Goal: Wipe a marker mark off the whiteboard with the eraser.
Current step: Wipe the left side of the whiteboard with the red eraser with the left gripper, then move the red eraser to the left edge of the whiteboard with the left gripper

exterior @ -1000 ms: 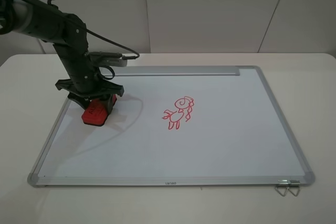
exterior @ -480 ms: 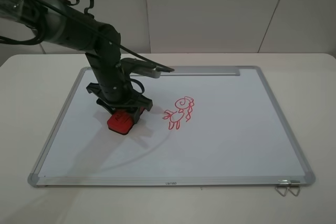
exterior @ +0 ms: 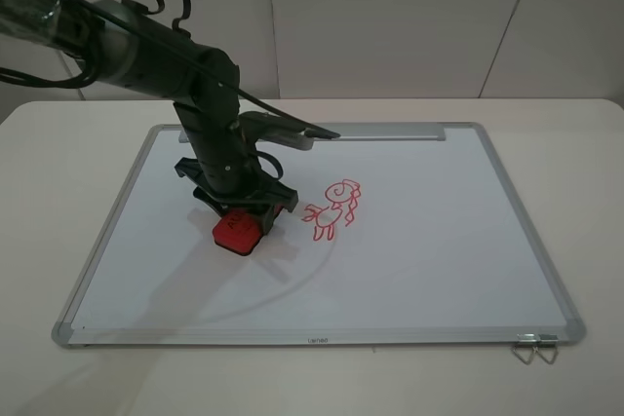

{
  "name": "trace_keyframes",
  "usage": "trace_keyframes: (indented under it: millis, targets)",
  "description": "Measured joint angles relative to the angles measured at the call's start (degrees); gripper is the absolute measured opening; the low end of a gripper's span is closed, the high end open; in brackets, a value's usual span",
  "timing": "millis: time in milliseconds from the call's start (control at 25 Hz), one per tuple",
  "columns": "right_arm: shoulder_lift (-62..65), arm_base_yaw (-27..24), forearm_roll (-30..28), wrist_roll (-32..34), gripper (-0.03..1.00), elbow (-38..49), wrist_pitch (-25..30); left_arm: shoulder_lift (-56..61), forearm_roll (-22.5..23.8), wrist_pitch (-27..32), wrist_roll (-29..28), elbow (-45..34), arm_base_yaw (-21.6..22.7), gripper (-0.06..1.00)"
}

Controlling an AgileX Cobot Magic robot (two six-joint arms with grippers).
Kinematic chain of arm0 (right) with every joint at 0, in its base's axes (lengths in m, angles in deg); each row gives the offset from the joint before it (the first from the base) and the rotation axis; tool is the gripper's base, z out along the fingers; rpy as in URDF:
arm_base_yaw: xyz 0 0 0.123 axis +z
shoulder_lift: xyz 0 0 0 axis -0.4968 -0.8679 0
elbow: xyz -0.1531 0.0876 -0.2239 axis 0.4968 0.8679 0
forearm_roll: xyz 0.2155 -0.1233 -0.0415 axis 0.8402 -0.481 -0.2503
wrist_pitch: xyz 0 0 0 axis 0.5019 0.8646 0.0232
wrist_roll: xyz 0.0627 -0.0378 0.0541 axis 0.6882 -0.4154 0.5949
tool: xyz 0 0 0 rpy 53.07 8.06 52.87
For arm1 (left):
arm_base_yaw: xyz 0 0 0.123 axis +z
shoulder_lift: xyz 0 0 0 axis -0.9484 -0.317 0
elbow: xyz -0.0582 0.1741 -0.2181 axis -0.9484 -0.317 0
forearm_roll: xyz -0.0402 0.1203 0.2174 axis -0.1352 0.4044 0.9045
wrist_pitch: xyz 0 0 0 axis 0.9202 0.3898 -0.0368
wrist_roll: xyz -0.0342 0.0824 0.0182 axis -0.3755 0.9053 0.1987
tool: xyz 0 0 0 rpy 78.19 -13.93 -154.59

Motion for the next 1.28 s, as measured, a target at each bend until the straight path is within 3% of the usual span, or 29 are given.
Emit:
trace_keyframes:
  millis: [160,480,920,1280]
  targets:
    - [0.0,0.0,0.0,0.0,0.72,0.0,0.0,-0.6,-3.73,0.86,-0.07,1.45,3.62,0.57]
    - [0.0,0.0,0.0,0.0,0.72,0.0,0.0,-0.73,-1.48,0.52,-0.21,1.84,12.43,0.57]
    - [0.0,0.0,0.0,0.0,0.72,0.0,0.0,7.1,2.46,2.99,-2.51,-2.11,12.85,0.57]
    - [0.0,0.0,0.0,0.0,0.72,0.0,0.0,20.2,2.85,-3.02,-6.64,-19.13,12.83,0.57]
